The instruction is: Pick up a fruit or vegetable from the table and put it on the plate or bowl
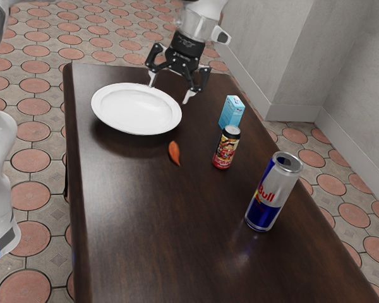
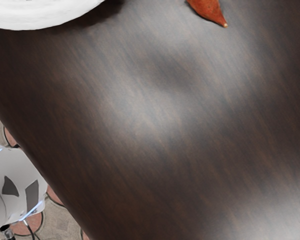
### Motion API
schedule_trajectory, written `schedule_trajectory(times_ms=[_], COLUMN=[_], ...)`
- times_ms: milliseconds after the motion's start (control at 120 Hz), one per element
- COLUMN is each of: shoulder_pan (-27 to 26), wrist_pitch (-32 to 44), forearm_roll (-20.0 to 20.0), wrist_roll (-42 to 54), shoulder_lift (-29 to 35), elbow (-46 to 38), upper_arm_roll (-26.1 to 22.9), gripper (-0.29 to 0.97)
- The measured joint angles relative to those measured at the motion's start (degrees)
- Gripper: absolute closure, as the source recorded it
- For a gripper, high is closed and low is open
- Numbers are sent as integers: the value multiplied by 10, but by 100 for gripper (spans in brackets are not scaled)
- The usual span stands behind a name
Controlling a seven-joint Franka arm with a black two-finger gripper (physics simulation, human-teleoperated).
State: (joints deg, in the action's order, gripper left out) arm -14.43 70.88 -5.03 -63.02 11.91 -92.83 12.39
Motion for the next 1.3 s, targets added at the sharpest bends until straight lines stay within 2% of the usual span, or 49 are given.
schedule_trajectory(times_ms=[167,250,433,600,750,933,1208,1300], shoulder_pan=[-1,-18,-18,-19,-26,-24,-12,12], wrist_pitch=[57,68,74,92,156,222,338,369], forearm_roll=[1,21,39,42,43,40,44,46], wrist_roll=[-162,-219,-310,-339,-355,-363,-363,-363], shoulder_lift=[1,8,-10,-46,-30,-53,26,54], elbow=[3,3,3,-2,-98,-121,-282,-319], upper_arm_roll=[-1,-4,47,75,78,78,69,48], gripper=[0,0,0,0,0,0,0,0])
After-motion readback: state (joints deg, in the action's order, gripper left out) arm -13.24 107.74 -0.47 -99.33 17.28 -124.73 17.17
